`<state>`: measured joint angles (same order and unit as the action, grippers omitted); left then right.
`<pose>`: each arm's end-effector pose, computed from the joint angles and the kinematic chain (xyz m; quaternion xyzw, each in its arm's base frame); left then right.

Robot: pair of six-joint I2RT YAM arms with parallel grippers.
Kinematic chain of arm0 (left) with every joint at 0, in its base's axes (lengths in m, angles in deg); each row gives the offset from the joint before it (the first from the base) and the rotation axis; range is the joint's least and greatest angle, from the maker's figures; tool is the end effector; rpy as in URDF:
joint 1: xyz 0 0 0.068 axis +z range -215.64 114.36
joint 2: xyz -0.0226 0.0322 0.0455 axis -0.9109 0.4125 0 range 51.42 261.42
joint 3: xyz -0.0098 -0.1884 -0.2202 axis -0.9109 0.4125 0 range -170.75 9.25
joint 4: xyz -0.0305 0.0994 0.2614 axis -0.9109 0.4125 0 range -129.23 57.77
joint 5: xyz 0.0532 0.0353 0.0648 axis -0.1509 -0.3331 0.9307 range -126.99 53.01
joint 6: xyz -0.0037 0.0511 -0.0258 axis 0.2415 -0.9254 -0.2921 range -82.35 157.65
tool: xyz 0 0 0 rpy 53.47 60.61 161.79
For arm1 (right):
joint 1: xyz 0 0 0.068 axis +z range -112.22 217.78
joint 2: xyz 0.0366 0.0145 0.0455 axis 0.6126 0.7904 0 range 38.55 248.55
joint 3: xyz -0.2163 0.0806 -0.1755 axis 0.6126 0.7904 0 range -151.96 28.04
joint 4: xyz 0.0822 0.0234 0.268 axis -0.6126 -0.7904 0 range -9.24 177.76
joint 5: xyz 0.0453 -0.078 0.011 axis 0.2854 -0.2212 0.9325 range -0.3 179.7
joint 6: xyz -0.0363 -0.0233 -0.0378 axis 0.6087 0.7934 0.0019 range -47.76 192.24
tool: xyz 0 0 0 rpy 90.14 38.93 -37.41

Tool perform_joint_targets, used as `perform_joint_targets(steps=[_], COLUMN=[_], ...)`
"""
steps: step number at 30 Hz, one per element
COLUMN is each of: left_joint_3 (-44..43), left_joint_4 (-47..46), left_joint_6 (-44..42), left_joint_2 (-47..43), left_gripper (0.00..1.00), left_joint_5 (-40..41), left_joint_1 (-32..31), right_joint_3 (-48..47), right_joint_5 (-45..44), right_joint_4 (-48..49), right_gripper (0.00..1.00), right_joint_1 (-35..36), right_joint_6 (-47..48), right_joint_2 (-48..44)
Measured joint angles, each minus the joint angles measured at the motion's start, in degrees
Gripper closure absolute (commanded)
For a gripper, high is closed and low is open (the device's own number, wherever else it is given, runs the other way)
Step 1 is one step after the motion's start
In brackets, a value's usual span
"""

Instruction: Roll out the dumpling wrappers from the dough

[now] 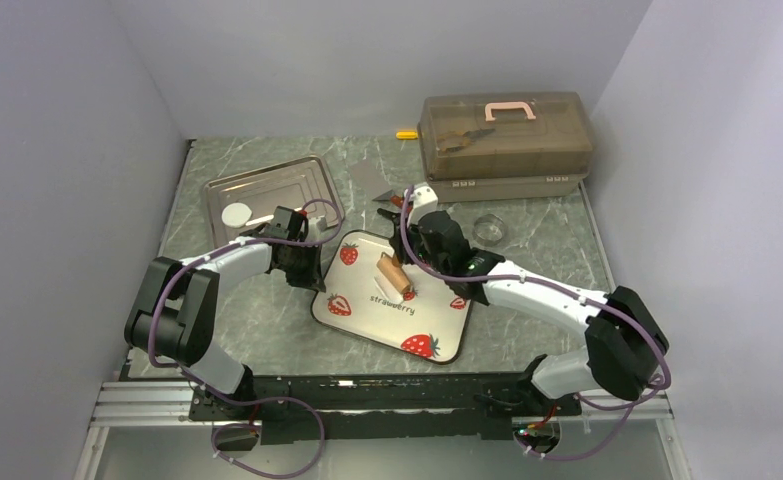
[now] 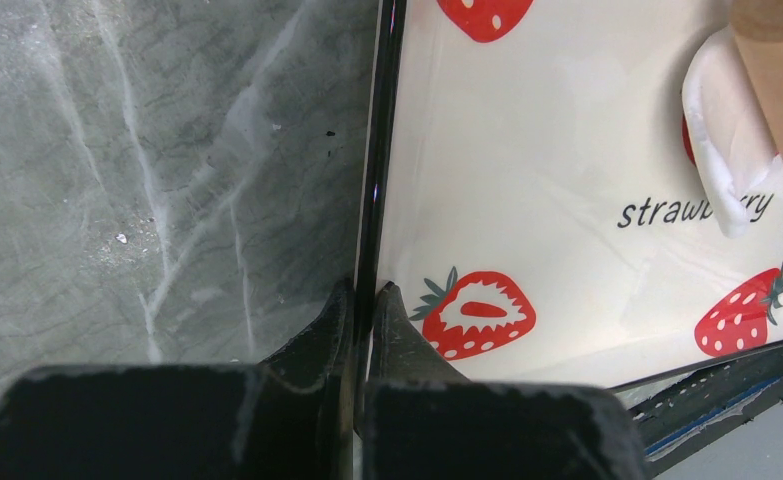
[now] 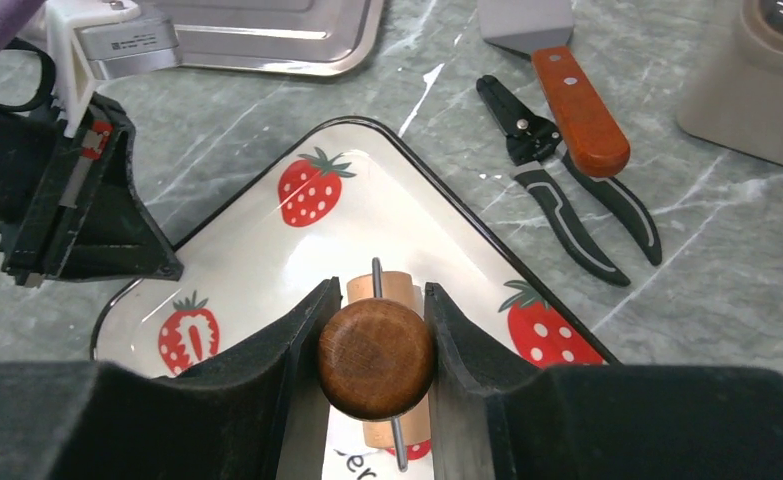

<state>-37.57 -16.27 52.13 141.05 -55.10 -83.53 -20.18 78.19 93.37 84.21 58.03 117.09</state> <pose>0.2821 -0.1044 0.1557 0.0618 0.9641 -0.2055 0.1563 0.2316 0.2317 0.2595 -0.1805 0.8199 0.1981 0.5060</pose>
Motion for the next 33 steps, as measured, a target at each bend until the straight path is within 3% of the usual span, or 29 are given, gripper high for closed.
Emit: perform_joint_targets(steps=[10,16,28,33], left_joint_3=[0.02,0.09,0.13,0.17], left_joint_4=[0.0,-0.07,-0.09,-0.13], left_joint_6=[0.0,0.0,-0.02,-0.02], left_joint_2=[-0.02,-0.04,-0.13,-0.15], left_gripper=[1.0,1.0,1.0,1.0], left_joint_5=[0.0,0.0,0.0,0.02], left_joint_1=[0.0,0.0,0.0,0.0], right_joint_3=[-0.9,0.07,-0.39,-1.68], right_joint_5=[-2.78,1.36,0.87,-1.51], right_joint_4=[0.55,1.6,-0.07,-0.24], right_gripper=[1.0,1.0,1.0,1.0], right_joint_1=[5.09,8.76,0.96,3.87], right_joint_6=[2.03,0.04,-1.62,-0.9], right_joint_2=[1.29,1.46,1.05,2.36])
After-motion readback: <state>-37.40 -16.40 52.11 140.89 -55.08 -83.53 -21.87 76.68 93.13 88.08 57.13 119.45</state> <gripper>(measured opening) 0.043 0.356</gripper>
